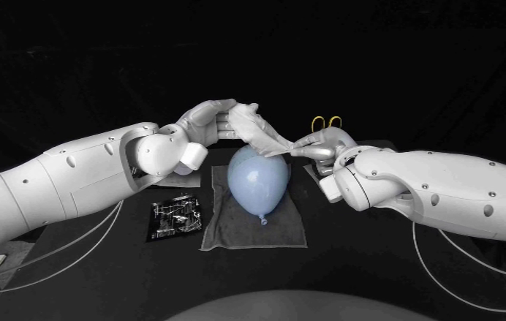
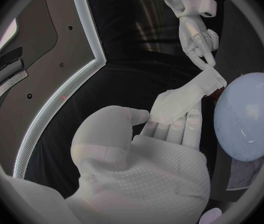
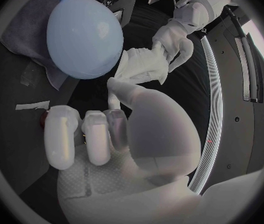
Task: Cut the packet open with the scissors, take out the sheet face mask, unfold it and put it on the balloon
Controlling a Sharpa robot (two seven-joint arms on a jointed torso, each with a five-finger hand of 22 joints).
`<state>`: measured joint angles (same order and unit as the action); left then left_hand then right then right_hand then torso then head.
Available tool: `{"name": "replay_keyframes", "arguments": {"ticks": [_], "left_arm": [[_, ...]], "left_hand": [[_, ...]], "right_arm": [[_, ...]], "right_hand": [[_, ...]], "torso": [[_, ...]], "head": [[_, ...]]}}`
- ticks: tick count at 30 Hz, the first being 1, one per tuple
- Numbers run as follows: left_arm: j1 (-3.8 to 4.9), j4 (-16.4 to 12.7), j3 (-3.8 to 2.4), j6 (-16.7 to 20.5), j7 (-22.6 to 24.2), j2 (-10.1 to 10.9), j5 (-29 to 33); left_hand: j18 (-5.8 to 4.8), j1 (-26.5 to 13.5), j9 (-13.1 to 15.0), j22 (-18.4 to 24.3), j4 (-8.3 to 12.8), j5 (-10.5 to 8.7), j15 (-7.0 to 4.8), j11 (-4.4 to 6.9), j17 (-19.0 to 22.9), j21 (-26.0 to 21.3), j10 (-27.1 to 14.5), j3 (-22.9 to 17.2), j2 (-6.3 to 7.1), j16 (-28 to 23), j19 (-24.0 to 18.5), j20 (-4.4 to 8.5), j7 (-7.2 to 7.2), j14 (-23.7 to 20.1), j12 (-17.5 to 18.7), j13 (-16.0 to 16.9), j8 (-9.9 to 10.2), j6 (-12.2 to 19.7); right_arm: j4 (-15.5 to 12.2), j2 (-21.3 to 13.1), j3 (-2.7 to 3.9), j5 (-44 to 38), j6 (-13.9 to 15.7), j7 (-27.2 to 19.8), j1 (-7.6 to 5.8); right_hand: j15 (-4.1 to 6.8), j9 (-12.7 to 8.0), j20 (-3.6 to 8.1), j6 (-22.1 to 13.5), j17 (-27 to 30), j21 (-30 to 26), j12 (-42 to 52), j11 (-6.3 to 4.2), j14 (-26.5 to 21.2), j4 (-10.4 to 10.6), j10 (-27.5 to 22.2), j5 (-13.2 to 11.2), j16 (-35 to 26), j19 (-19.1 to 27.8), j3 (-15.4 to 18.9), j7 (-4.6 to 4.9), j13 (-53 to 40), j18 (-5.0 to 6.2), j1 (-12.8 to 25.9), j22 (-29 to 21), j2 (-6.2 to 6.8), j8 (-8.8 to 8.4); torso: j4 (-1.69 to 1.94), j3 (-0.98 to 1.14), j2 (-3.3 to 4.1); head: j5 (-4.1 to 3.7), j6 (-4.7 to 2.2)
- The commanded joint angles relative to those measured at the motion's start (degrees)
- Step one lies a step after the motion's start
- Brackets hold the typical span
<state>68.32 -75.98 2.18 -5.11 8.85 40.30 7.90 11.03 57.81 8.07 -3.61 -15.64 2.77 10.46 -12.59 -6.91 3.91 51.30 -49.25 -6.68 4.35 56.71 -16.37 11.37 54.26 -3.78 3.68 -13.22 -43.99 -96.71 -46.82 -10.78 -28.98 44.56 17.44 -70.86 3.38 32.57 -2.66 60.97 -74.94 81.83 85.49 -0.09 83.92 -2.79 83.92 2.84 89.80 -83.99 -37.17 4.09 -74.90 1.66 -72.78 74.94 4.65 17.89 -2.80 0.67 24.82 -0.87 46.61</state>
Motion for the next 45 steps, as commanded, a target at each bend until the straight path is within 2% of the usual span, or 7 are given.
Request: {"name": "replay_keyframes", "arguments": {"ticks": [1,7,11,23,34,42,45], "left_arm": [[0.11,-0.01,-0.1,-1.52,-0.09,-0.22,0.59],[0.11,0.02,-0.1,-1.57,0.12,-0.46,0.6],[0.11,0.02,-0.11,-1.33,0.56,-0.61,0.7],[0.11,0.14,-0.13,-0.44,1.76,-0.9,2.09],[0.12,-0.67,-0.13,-0.69,1.02,-0.64,2.46],[0.12,-0.99,-0.12,0.24,1.17,-0.62,3.11],[0.12,-1.08,-0.11,0.61,1.15,-0.63,3.5]], "left_hand": [[-0.47,0.46,0.08,0.01,0.28,0.03,-0.1,0.01,0.1,-0.32,0.48,-0.11,-0.08,-0.34,-0.35,0.1,3.94,-0.45,0.01,0.01,-0.33,-0.3],[-0.47,0.47,0.08,0.01,0.28,0.03,-0.1,0.01,0.11,-0.31,0.48,-0.12,-0.07,-0.35,-0.37,0.09,3.94,-0.47,0.01,0.0,-0.33,-0.29],[-0.46,0.47,0.08,0.0,0.28,0.03,-0.1,0.01,0.11,-0.3,0.47,-0.13,-0.06,-0.36,-0.37,0.09,3.94,-0.49,0.02,0.0,-0.32,-0.28],[-0.43,0.48,0.07,-0.02,0.26,0.03,-0.08,0.0,0.13,-0.26,0.44,-0.14,-0.05,-0.4,-0.37,0.1,3.92,-0.57,0.06,-0.01,-0.3,-0.22],[-0.46,0.39,0.08,-0.03,0.13,0.02,-0.04,0.02,0.2,-0.24,0.49,0.0,0.15,-0.51,-0.5,0.06,3.9,-0.83,0.08,-0.02,-0.31,-0.22],[-0.49,-0.18,0.05,-0.04,-0.4,0.0,0.09,-0.21,0.27,-0.23,0.16,0.66,0.75,-0.52,-0.96,-0.02,4.24,-1.12,0.23,-0.07,-0.19,0.05],[-0.51,-1.15,-0.02,-0.06,-0.11,0.0,0.24,-0.45,0.32,-0.17,-0.53,2.04,2.28,-0.49,-1.21,-0.07,4.53,-1.32,0.29,-0.1,0.04,0.56]], "right_arm": [[0.09,0.11,0.01,0.98,-0.67,-2.58,0.03],[0.31,0.19,0.01,1.68,-2.62,-2.87,0.04],[0.74,0.09,0.01,1.71,-3.36,-2.16,0.04],[2.11,-1.08,-0.04,-4.13,-2.3,-0.35,0.32],[1.14,-1.6,0.06,-23.69,1.03,-15.47,0.86],[-0.44,-0.85,0.28,-38.26,1.77,-19.47,-0.79],[-0.64,-0.42,0.36,-41.28,2.15,-19.46,-1.55]], "right_hand": [[-0.19,2.39,0.04,-3.37,-15.06,-2.59,-2.03,0.65,6.08,0.05,3.76,-0.08,0.2,-2.77,0.3,1.14,-11.67,0.66,1.49,11.11,-0.14,-1.41],[-2.07,0.32,-1.29,-8.7,-15.06,-6.81,-8.66,2.86,6.08,1.27,0.6,0.01,0.2,-1.22,4.19,3.7,-8.31,1.41,4.68,9.62,1.91,-5.42],[-2.68,-0.69,-1.9,-9.81,-15.06,-7.75,-9.62,3.51,6.08,1.08,-0.01,0.05,0.2,-0.87,4.96,4.4,-7.75,1.59,4.38,9.3,2.16,-6.69],[-2.79,-1.05,-2.2,-8.84,-15.06,-7.74,-9.78,3.51,6.08,0.93,-0.18,0.09,0.2,-0.87,5.09,4.31,-7.59,1.63,3.8,9.31,1.49,-6.57],[-2.3,-1.59,-2.1,-6.51,-15.06,-6.34,-8.24,2.86,6.08,-0.04,0.48,0.17,0.2,-1.41,4.95,3.53,-8.23,1.43,1.91,9.84,0.27,-6.05],[-2.22,-1.88,-2.02,-6.36,-15.06,-5.26,-7.29,2.82,6.08,-0.18,0.93,0.14,0.2,-1.77,5.21,3.53,-8.7,1.2,1.8,10.25,0.44,-6.29],[-2.22,-1.99,-2.01,-6.32,-15.06,-5.23,-7.21,2.83,6.08,-0.12,0.98,0.12,0.2,-1.79,5.34,3.55,-8.73,1.19,1.89,10.26,0.49,-6.38]], "torso": [[0.03,-0.02,-0.01],[0.03,-0.04,0.02],[0.03,-0.06,0.01],[-0.03,-0.01,-0.02],[0.01,0.12,0.03],[0.02,-0.06,-0.03],[0.1,-0.07,0.0]], "head": [[-0.03,-0.06],[-0.02,0.0],[0.15,-0.01],[0.33,-0.19],[0.69,-0.75],[0.6,-1.19],[0.65,-1.35]]}}
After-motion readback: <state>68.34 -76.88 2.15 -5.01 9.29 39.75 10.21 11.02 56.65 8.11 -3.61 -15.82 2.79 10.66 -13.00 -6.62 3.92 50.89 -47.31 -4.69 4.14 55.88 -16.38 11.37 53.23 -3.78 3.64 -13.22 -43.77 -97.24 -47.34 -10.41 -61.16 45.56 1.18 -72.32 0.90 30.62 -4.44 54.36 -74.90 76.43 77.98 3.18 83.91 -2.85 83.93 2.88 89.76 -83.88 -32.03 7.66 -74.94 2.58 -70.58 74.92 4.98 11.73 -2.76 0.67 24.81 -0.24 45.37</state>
